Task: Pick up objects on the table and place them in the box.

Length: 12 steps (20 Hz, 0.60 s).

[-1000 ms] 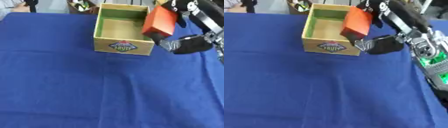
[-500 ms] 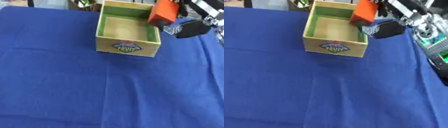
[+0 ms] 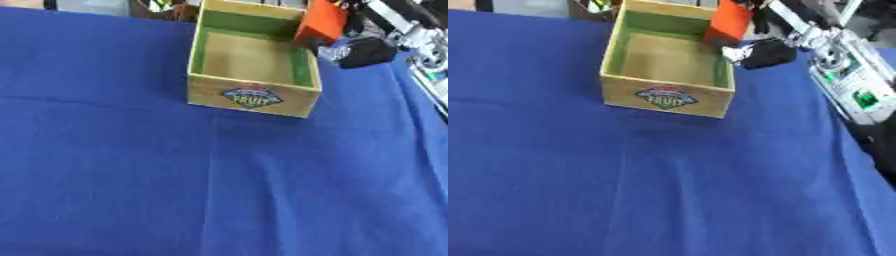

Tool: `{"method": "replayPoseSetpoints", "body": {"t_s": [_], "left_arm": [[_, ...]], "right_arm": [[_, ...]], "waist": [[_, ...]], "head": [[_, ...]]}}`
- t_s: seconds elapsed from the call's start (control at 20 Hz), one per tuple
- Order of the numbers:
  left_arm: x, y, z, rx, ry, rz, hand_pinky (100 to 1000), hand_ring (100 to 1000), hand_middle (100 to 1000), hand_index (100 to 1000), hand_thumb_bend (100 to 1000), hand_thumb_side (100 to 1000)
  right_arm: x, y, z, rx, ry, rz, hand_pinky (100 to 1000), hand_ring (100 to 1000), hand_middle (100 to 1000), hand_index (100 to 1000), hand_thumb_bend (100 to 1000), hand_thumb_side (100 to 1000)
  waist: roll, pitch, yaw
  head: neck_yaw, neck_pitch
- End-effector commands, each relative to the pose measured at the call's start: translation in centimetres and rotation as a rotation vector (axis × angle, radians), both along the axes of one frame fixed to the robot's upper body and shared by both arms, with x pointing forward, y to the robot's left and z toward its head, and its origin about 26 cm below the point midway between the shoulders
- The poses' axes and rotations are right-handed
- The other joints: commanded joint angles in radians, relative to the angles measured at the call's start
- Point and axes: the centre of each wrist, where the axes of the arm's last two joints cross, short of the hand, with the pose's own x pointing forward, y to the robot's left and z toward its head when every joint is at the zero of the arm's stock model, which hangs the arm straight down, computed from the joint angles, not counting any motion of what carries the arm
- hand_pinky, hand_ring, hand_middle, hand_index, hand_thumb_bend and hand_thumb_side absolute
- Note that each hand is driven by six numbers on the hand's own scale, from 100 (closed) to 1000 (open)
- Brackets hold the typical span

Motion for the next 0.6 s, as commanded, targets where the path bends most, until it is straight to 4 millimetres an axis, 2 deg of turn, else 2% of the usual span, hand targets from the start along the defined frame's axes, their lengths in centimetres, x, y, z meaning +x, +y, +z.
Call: {"method": "replayPoseSetpoints", "body": {"t_s": [0.05,0.35,0.6], "left_arm": [[-0.1,-0.1,1.1,0.036,-0.034,-0.010,234,301,407,748,100,1000],[0.0,-0.3,1.0,0.038,-0.046,-0.016,230,298,405,748,100,1000],[-0.1,-0.4,0.6,0.038,-0.048,-0.014,228,296,405,748,100,1000]], "right_arm": [[-0.6,-1.6,2.0,-0.025,-0.029,-0.037,467,607,156,129,100,116],[-0.1,-2.6,2.4,-0.031,-0.046,-0.063,469,610,152,131,100,114],[0.8,-2.2,2.7,-0.008,-0.095,-0.056,464,606,146,131,100,116]], "waist": [[0.000,-0.014,0.012],[-0.010,0.005,0.065],[-0.009,0.015,0.088]], "head": [[-0.025,-0.025],[-0.092,-0.052],[-0.125,-0.063]]}}
